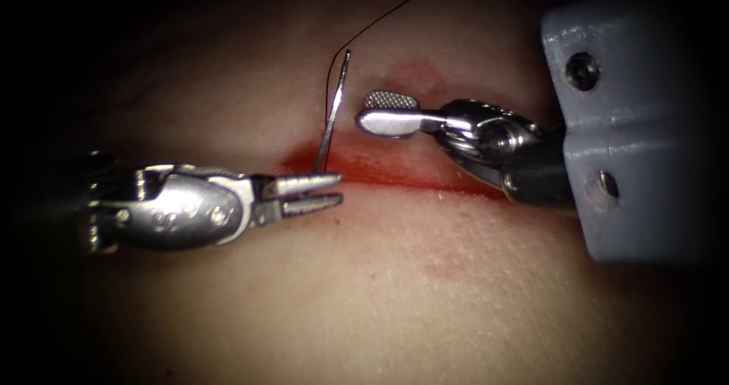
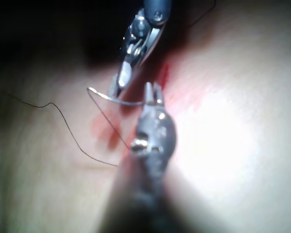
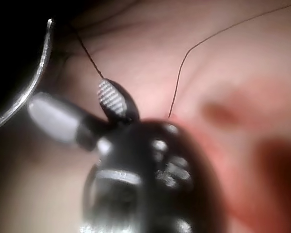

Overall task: Wound Closure
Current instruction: Hand the needle back to the right gripper.

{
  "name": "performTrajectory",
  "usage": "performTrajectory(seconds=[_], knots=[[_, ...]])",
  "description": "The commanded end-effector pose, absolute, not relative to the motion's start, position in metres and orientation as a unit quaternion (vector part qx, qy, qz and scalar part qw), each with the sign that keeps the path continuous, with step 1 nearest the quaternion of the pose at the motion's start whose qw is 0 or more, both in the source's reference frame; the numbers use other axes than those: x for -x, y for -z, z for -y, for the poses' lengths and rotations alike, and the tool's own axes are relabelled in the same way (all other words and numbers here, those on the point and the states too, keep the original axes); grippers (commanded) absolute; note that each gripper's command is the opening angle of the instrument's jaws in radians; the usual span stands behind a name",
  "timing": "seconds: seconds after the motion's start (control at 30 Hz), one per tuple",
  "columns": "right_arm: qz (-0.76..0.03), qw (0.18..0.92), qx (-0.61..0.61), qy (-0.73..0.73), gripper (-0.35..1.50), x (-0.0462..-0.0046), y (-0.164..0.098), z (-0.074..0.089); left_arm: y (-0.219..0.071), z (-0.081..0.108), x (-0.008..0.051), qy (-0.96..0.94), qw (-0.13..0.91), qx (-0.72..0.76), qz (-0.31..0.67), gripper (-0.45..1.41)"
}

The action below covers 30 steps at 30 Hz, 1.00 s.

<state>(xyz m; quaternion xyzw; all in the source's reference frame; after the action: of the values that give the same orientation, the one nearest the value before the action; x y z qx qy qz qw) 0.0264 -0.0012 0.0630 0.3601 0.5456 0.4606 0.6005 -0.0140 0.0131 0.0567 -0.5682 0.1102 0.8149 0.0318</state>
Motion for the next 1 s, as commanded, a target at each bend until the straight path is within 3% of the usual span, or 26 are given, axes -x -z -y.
performTrajectory(seconds=[0.03,1.0], knots=[[-0.547,0.594,-0.369,-0.460,1.25,-0.0272,-0.0634,0.0018,-0.0574,-0.0130,0.0146,-0.815,0.031,0.568,-0.110,-0.35],[-0.559,0.570,-0.398,-0.452,1.25,-0.0299,-0.0633,0.0020,-0.0574,-0.0127,0.0153,-0.812,0.017,0.573,-0.108,-0.35]])
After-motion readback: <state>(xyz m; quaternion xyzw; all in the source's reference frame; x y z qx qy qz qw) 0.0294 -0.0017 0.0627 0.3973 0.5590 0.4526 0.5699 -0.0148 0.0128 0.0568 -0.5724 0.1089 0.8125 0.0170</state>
